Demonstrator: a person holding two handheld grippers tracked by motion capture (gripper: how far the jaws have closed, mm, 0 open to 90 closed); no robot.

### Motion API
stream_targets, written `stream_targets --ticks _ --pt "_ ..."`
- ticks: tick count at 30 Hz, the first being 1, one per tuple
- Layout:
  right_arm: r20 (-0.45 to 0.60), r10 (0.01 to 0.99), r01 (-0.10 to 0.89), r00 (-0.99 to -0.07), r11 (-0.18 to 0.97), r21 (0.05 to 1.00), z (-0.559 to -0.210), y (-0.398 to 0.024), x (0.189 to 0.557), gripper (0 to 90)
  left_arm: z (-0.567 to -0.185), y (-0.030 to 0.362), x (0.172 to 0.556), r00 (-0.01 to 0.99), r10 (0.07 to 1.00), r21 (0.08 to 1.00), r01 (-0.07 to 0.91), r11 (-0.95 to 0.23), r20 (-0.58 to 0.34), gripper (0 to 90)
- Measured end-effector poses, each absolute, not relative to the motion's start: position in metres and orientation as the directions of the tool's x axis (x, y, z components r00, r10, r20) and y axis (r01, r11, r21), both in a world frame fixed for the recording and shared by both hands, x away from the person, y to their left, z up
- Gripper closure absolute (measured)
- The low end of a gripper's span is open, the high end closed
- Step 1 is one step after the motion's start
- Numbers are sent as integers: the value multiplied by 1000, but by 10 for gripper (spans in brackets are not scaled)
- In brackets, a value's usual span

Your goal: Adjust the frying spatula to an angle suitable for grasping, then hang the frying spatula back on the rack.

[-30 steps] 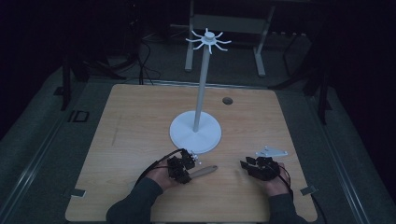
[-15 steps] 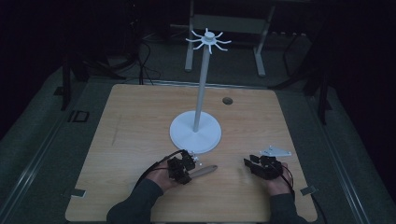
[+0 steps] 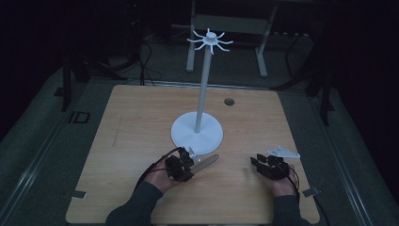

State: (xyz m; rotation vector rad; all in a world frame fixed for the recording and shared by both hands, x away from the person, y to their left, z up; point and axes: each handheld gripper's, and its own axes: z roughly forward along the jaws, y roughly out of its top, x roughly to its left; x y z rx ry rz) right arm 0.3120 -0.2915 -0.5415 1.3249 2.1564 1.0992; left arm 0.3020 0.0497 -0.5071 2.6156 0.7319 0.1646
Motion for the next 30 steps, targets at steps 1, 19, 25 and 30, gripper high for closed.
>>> stream_targets --ticks 1,19,25,30 --pt "77 874 574 -480 247 781 -542 -292 312 634 -506 50 302 853 522 429 471 -771 0 750" --pt "95 903 579 -418 185 794 -545 -303 313 633 -471 52 297 775 631 636 465 -616 44 750" --pt "100 915 586 -390 163 794 -548 -307 314 614 -451 51 292 751 657 710 427 -561 68 750" --pt "89 924 578 -372 156 801 -550 -308 315 580 -441 47 289 725 682 755 393 -524 96 750"
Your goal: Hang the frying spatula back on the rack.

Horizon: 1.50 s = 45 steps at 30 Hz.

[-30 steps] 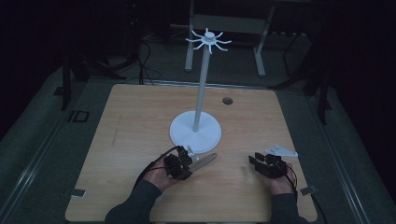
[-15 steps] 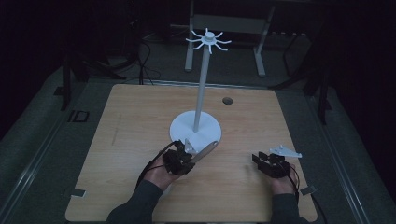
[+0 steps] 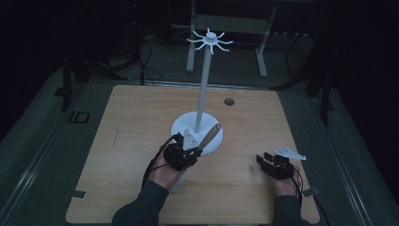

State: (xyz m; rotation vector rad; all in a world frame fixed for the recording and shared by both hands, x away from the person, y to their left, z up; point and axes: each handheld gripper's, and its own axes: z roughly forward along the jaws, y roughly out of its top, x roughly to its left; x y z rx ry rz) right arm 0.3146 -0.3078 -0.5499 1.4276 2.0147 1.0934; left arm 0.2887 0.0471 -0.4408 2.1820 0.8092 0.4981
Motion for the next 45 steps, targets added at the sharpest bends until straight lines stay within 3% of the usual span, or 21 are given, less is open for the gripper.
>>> stream_targets --ticks 11,19,45 --pt "74 928 569 -366 160 807 -550 -307 314 570 -426 45 285 670 737 834 354 -422 89 750" --pt "72 927 565 -367 161 809 -549 -307 313 570 -415 40 285 649 752 859 317 -403 113 750" --pt "72 928 564 -366 160 810 -550 -308 313 566 -399 32 301 576 816 918 293 -267 54 750"
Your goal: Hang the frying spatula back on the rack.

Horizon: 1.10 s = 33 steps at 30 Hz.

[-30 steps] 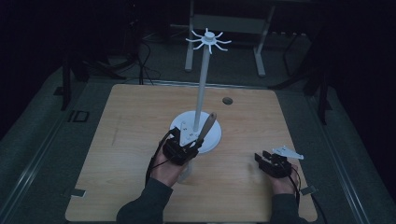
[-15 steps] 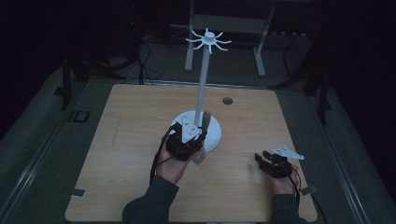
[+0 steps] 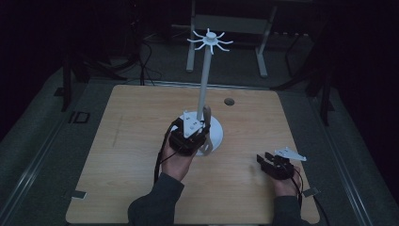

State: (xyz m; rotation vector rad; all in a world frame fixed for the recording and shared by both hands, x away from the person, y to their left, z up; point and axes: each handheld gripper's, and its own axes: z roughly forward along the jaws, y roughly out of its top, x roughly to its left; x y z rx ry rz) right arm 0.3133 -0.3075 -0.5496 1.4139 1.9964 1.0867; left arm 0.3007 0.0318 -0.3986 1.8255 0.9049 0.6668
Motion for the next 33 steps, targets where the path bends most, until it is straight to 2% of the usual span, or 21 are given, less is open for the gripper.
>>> stream_targets --ticks 13,33 --pt "72 928 566 -364 159 809 -550 -308 313 566 -388 30 305 518 853 952 232 -201 54 751" --pt "74 928 568 -364 159 807 -550 -308 314 566 -365 20 313 434 895 969 159 -189 104 750"
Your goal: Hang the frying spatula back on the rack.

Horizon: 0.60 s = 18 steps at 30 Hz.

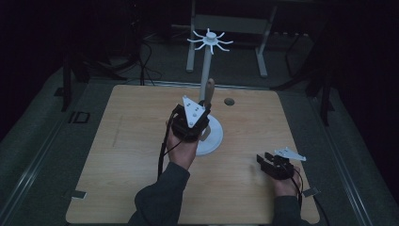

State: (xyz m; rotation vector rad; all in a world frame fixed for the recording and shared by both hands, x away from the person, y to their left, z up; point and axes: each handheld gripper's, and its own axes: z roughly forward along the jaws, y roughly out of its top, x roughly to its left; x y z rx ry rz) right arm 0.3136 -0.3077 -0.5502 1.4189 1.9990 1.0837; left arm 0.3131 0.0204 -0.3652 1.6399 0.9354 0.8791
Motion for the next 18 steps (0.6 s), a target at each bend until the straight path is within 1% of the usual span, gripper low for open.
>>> stream_targets --ticks 6,17,18 --pt "75 929 568 -364 157 808 -550 -308 313 565 -357 15 315 416 902 971 145 -189 113 750" --pt "75 928 568 -364 157 808 -550 -308 313 565 -347 10 319 374 920 971 150 -185 117 750" --pt "75 928 567 -364 157 808 -550 -308 313 565 -345 9 319 358 926 972 150 -182 118 750"
